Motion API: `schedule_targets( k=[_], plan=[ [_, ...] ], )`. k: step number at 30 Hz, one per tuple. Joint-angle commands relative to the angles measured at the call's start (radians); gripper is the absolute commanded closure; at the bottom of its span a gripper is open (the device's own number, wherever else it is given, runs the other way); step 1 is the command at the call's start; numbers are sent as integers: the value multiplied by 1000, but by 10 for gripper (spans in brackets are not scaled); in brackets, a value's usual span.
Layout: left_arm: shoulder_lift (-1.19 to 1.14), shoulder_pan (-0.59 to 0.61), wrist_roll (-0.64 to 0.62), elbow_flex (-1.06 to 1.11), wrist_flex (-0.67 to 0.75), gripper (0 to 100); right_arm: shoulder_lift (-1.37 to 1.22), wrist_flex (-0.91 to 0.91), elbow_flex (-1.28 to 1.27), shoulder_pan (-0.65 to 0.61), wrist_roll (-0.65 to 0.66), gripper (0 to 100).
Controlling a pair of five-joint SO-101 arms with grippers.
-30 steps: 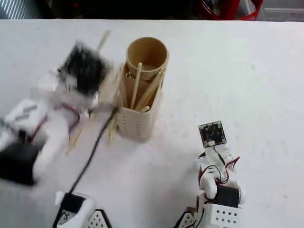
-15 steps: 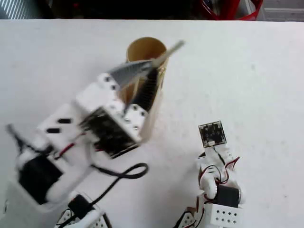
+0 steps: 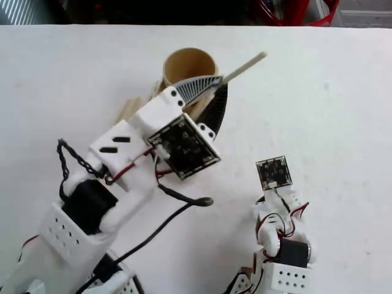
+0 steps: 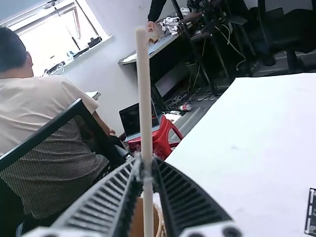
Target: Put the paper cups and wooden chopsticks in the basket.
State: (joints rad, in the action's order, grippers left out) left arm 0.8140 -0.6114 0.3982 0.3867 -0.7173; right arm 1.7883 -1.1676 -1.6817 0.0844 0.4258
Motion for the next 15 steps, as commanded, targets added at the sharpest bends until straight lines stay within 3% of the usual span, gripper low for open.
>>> schedule_targets(
  k=[1, 4, 15],
  plan=[
    [-1, 61, -17, -6, 17, 943, 2, 12, -9, 1, -2, 981],
    [-1, 88, -69, -6, 15, 932, 2, 12, -9, -1, -2, 981],
    [-1, 96, -72, -6, 11, 933, 2, 12, -9, -1, -2, 981]
  ],
)
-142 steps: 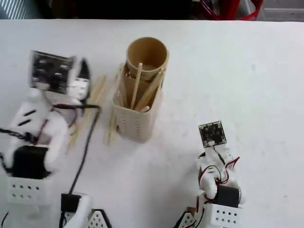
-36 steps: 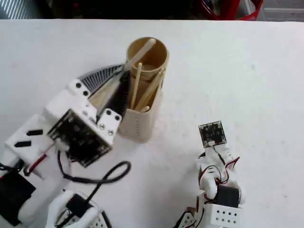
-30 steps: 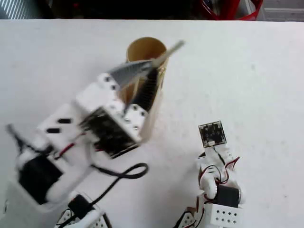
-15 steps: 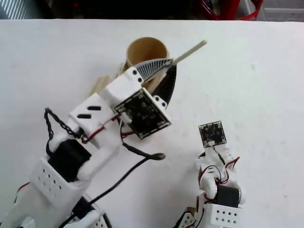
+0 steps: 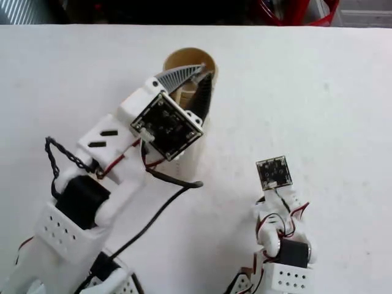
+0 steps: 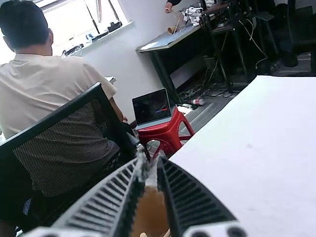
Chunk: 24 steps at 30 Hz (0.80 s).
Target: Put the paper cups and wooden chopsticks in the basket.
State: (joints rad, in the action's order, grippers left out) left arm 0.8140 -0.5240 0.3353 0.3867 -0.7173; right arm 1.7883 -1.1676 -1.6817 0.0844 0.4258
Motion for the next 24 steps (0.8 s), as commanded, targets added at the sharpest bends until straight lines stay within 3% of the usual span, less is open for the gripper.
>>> schedule_targets(
  k=[1, 5, 9, 11, 13, 18, 24],
  plan=[
    [-1, 15, -9, -14, -5, 935, 2, 12, -9, -1, -2, 981],
    [1, 147, -15, -15, -81, 936, 2, 12, -9, 1, -2, 981],
    [-4, 450, -118, -17, -218, 936, 2, 12, -9, -1, -2, 981],
    [-13, 633, -187, -3, -230, 932, 2, 12, -9, -1, -2, 981],
    [-54, 759, -178, 34, -230, 932, 2, 12, -9, -1, -2, 981],
    [-292, 862, 54, 109, -236, 932, 2, 12, -9, -1, -2, 981],
    [-588, 852, 161, 115, -232, 935, 2, 12, -9, 1, -2, 981]
  ],
)
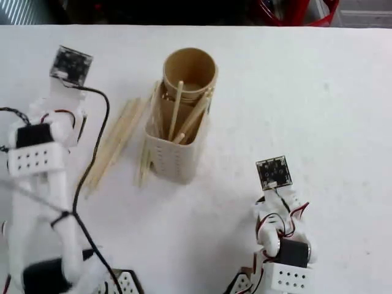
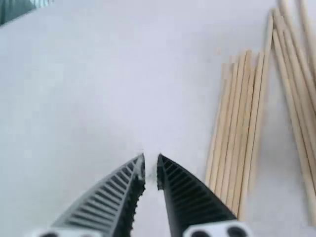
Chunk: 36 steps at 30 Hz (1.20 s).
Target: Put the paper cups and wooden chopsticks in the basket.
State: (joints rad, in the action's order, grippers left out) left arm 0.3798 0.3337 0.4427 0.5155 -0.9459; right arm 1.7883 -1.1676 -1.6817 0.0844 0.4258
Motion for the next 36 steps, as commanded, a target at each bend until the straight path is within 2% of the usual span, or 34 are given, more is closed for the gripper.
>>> schedule_targets(
  k=[1, 7, 11, 14, 19, 36],
  plan=[
    [-191, -13, 61, -15, -2, 935, 2, 12, -9, 1, -2, 981],
    [-349, -101, 44, -26, 63, 932, 2, 12, -9, 1, -2, 981],
    [-456, -116, -61, -26, 209, 932, 2, 12, -9, 1, -2, 981],
    [-518, -108, -84, -35, 279, 924, 2, 12, -9, -1, -2, 981],
    [-561, -73, -169, -63, 281, 868, 2, 12, -9, 1, -2, 981],
    [-570, -65, -173, -68, 278, 865, 2, 12, -9, 1, -2, 981]
  ],
)
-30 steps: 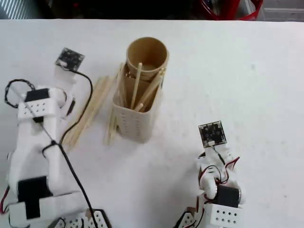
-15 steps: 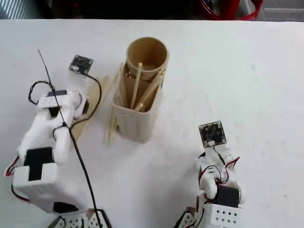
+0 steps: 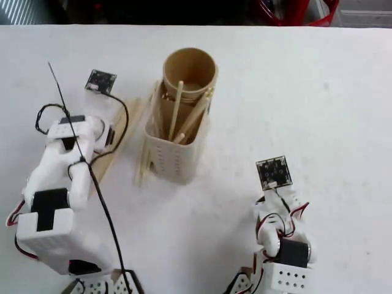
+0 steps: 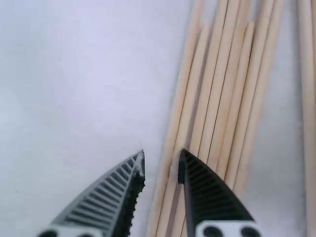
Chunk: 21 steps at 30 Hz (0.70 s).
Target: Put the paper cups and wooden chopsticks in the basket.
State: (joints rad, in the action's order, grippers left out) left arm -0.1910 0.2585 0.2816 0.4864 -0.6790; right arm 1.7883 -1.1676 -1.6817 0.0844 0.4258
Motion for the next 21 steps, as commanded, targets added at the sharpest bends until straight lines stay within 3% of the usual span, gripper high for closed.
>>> schedule_targets(
  k=[1, 21],
  plan=[
    [1, 10, -12, -38, 11, 865, 2, 12, -9, 1, -2, 981],
    [-2, 18, 66, -97, -104, 864, 2, 12, -9, 1, -2, 981]
  ],
)
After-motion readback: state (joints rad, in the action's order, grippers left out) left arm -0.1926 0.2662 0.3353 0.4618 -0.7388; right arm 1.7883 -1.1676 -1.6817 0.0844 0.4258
